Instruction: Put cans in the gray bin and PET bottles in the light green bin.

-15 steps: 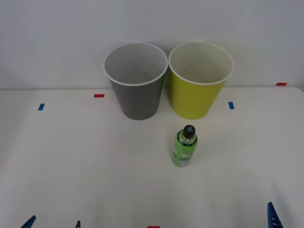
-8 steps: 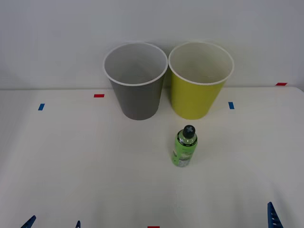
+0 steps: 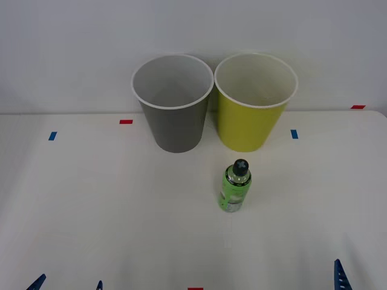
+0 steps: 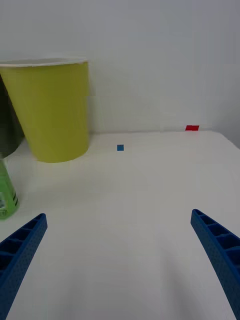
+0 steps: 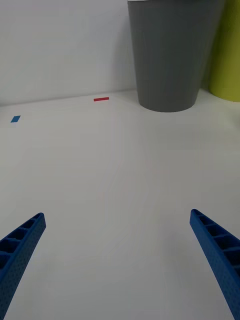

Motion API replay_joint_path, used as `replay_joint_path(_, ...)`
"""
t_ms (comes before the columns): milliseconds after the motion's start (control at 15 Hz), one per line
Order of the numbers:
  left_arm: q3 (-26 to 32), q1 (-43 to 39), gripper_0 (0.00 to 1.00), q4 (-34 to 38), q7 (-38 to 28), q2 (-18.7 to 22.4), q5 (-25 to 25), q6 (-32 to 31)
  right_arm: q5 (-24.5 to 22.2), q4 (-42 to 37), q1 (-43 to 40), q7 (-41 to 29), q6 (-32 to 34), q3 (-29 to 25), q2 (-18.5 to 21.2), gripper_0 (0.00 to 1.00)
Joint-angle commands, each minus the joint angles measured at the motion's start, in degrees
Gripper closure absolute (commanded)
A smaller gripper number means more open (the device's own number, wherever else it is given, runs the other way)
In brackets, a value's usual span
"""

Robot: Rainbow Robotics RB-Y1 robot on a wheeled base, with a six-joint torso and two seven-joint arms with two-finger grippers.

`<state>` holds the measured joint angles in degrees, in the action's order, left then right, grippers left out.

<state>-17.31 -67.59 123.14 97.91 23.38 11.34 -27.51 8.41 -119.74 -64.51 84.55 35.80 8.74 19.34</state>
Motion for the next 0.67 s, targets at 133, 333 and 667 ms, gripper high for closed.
replay_joint_path(133, 0.0, 0.0, 0.00, 0.0, 0.0, 0.0, 0.0, 0.0, -1.6, 6.4, 3.6, 0.3, 6.4, 3.9, 3.9, 0.00)
replay_joint_path(333, 0.0, 0.0, 0.00, 0.0, 0.0, 0.0, 0.0, 0.0, -1.6, 9.8, 8.1, 0.7, 9.5, 7.6, 7.3, 0.00)
replay_joint_path(667, 0.0, 0.0, 0.00, 0.0, 0.0, 0.0, 0.0, 0.0, -2.1, 12.2, 17.9, 2.1, 8.6, 14.0, 11.6, 0.00)
